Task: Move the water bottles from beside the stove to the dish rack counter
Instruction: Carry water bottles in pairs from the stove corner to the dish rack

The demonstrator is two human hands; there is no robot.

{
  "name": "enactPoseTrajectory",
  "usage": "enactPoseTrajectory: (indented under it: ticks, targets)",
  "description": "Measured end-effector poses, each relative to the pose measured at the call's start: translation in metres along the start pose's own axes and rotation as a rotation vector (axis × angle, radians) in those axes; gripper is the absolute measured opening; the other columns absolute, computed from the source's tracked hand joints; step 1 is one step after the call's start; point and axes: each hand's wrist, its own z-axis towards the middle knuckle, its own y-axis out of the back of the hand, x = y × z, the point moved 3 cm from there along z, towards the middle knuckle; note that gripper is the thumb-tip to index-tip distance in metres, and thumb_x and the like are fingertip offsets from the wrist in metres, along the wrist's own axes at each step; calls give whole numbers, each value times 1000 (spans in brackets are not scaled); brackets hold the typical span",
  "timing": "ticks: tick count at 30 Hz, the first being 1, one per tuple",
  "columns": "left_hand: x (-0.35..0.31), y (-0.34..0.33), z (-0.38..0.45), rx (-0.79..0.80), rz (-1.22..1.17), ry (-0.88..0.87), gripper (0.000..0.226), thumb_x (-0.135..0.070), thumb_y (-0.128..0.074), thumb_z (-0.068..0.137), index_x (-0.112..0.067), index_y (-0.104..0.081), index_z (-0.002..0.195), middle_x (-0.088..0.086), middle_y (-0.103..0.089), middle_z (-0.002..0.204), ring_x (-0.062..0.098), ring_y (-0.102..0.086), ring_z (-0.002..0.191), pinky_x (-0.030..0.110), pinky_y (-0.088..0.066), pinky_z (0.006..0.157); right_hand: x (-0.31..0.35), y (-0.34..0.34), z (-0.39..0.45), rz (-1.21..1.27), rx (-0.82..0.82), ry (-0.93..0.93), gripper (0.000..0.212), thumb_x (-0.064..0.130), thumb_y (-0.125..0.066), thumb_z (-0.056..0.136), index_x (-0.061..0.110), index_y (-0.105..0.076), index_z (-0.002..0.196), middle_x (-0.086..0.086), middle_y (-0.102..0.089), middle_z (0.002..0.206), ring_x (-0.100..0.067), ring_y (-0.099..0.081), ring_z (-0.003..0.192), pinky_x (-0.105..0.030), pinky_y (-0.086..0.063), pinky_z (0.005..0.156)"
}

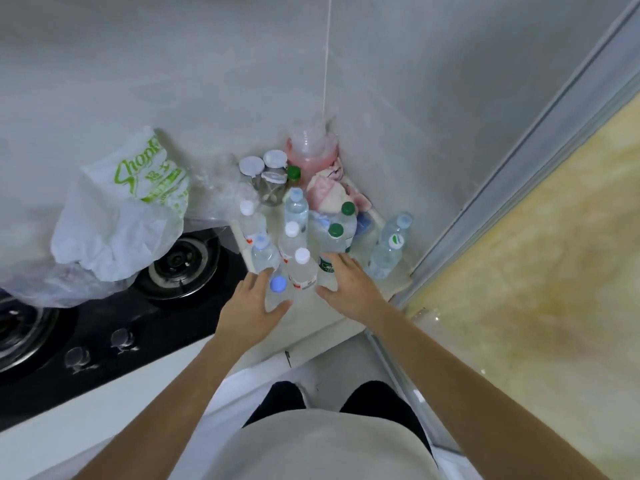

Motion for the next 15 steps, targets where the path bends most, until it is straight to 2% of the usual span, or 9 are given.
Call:
enactPoseTrajectory:
  ticks: [2,4,6,9,12,15]
  targets:
    - [5,-3,4,-10,-51,31,68,-59,-65,95,-32,-42,153,-6,-52,131,20,-55,124,41,-55,87,0,-10,20,46,49,21,67,33,-73,92,17,-43,150,-7,-52,146,-30,-48,137,-46,-45,110]
    - [5,2,10,-52,-100,41,66,-69,-51,97,-31,-44,151,-8,-52,129,19,-56,120,41,-54,86,0,-18,37,75,84,53,71,33,-76,91,18,-41,151,-6,-51,148,-29,-48,139,-48,-45,110]
    - [-1,12,20,-107,-118,3,65,-69,-43,98,-28,-46,149,-7,-53,130,18,-55,121,41,-54,89,-2,-24,51,79,95,89,72,33,-78,88,20,-42,150,-5,-51,148,-27,-50,139,-48,-47,107]
    - [-22,28,48,-139,-37,-104,55,-53,-54,103,-23,-48,149,-2,-53,138,22,-54,126,42,-53,96,-3,-31,66,70,103,118,70,33,-80,83,18,-46,142,-5,-54,140,-28,-54,131,-47,-51,97]
    - [-44,39,90,-140,141,-172,55,-36,-65,100,-19,-51,151,6,-56,135,30,-56,121,49,-54,93,-5,-40,74,62,119,125,67,31,-84,77,18,-50,133,-2,-56,130,-27,-57,123,-43,-52,87]
    - [-56,37,130,14,328,-129,62,-37,-66,98,-22,-47,155,9,-53,141,33,-51,131,49,-50,101,-13,-47,78,98,134,134,68,25,-90,72,20,-52,128,0,-57,124,-26,-59,117,-40,-51,84]
